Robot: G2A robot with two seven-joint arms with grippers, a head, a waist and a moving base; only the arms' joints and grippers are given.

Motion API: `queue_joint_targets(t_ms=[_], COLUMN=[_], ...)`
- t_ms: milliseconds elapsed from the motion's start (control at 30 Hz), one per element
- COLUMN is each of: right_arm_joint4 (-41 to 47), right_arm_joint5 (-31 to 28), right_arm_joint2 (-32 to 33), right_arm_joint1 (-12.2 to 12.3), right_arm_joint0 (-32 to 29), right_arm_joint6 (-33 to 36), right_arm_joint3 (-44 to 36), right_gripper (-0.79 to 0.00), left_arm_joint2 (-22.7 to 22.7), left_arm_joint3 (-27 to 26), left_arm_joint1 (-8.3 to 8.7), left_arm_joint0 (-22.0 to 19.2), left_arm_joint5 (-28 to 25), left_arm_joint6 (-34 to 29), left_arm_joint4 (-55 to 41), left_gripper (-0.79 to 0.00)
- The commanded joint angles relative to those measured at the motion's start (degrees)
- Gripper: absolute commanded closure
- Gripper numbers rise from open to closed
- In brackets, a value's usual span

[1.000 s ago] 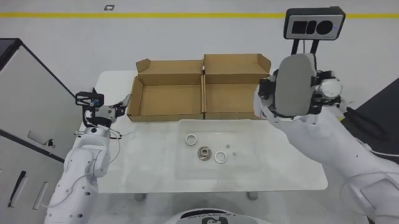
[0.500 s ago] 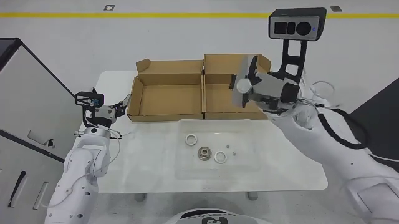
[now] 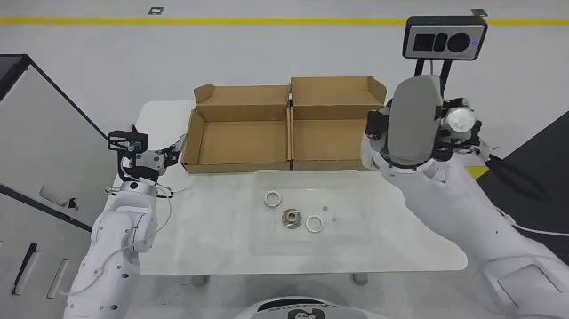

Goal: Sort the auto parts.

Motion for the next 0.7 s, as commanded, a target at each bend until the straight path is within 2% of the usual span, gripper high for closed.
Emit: queue_joint_targets(t_ms=[0, 333, 467, 667], right_arm_joint4=[-1.34, -16.09, -16.93, -11.86], right_arm_joint5=[0.67, 6.63, 7.18, 6.2], right_arm_joint2=[0.6, 4.15, 4.59, 4.62], right_arm_joint1=[-0.24, -0.73, -1.08, -2.02], right_arm_joint0=[-0.18, -1.17, -2.0, -3.13], right_arm_joint6=[-0.15, -3.68, -4.25, -2.49], right_arm_joint3=[0.47, 1.02, 0.28, -0.6], right_gripper=[0.0, 0.0, 0.0, 0.0], left_arm_joint2=[0.0, 0.0, 0.0, 0.0], left_arm_joint3=[0.0, 0.0, 0.0, 0.0], left_arm_joint1=[0.0, 0.0, 0.0, 0.0], left_arm_joint0=[0.0, 0.0, 0.0, 0.0], left_arm_joint5=[0.0, 0.0, 0.0, 0.0], left_arm_joint6=[0.0, 0.0, 0.0, 0.0], left_arm_joint4=[0.0, 0.0, 0.0, 0.0], left_gripper=[-0.785, -0.785, -0.785, -0.785])
